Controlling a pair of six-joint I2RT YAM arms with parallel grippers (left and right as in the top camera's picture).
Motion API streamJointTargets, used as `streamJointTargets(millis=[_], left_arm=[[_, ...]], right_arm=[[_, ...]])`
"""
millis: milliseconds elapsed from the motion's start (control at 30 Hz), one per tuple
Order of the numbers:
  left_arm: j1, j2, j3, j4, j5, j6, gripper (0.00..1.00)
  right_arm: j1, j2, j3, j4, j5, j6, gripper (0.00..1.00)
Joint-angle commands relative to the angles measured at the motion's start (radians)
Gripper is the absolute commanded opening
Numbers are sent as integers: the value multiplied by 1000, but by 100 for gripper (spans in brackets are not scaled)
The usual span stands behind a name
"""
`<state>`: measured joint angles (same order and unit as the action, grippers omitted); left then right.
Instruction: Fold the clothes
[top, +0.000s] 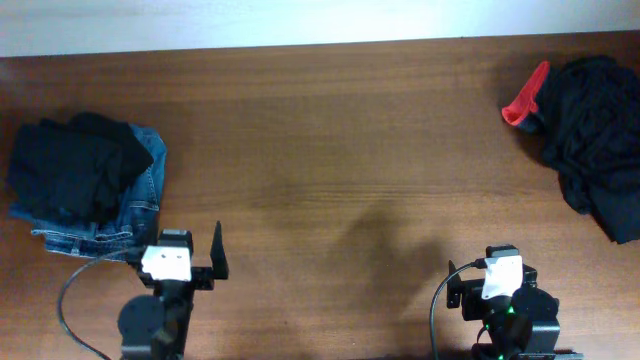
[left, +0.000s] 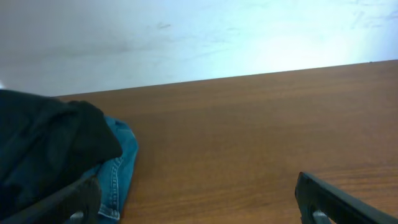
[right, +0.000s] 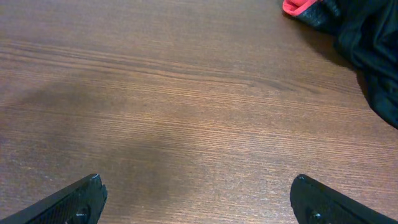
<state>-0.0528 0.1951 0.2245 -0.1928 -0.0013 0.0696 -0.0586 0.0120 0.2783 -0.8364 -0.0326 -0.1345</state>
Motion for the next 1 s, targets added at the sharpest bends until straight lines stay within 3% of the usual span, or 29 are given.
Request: streamJointTargets(millis=[0, 333, 967], left_arm=[[6, -91, -74, 13, -13, -10, 99], [2, -190, -213, 113, 7, -10, 99], [-1, -176, -215, 111, 5, -9, 99]], right_arm=[[-8, -8, -2, 2, -9, -4, 99], [-8, -8, -2, 2, -9, -4, 99], [-8, -8, -2, 2, -9, -4, 99]])
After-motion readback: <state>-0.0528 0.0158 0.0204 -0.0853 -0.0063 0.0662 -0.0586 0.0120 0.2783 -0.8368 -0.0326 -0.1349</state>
